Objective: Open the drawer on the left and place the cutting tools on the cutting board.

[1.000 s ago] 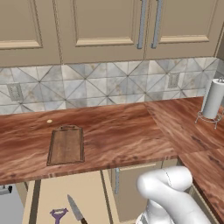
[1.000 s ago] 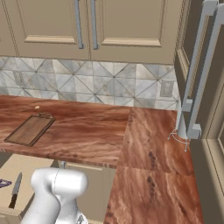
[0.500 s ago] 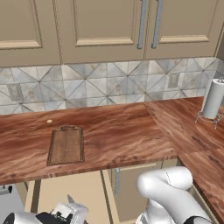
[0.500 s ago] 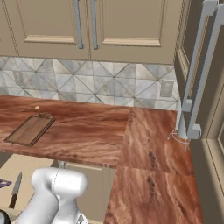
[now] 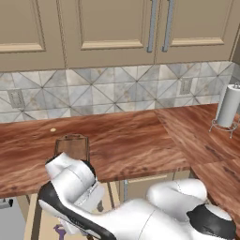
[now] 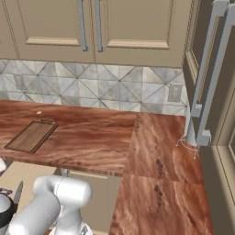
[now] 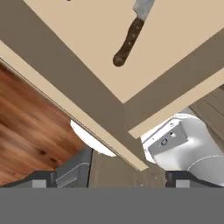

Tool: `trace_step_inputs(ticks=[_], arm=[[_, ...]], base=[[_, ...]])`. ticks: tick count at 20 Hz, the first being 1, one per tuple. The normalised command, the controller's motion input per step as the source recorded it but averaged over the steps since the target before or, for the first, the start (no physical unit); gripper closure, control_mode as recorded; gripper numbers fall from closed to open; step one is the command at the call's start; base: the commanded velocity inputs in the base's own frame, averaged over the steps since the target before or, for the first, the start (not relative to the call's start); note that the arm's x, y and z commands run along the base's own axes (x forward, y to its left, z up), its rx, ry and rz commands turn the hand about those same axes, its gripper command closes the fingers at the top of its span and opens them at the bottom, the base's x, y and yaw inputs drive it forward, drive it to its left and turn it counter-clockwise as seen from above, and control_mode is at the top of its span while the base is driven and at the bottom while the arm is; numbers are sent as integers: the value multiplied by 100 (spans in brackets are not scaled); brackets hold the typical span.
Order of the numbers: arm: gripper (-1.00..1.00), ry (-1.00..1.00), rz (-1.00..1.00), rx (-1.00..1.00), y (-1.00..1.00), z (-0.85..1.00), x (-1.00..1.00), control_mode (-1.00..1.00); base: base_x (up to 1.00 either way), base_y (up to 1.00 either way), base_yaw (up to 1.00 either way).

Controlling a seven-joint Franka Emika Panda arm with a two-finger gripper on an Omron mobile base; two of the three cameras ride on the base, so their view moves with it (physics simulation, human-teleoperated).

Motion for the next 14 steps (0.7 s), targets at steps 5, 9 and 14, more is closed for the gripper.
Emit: trace_step_inputs(ticks=[5, 9, 14], arm=[[-100, 15, -24, 0, 0, -10, 100, -100], [-100, -5, -37, 1, 13, -79, 29, -100], [-100, -11, -19, 8, 22, -57, -38, -100]], base=[[0, 0, 0], [0, 0, 0], [0, 0, 0]])
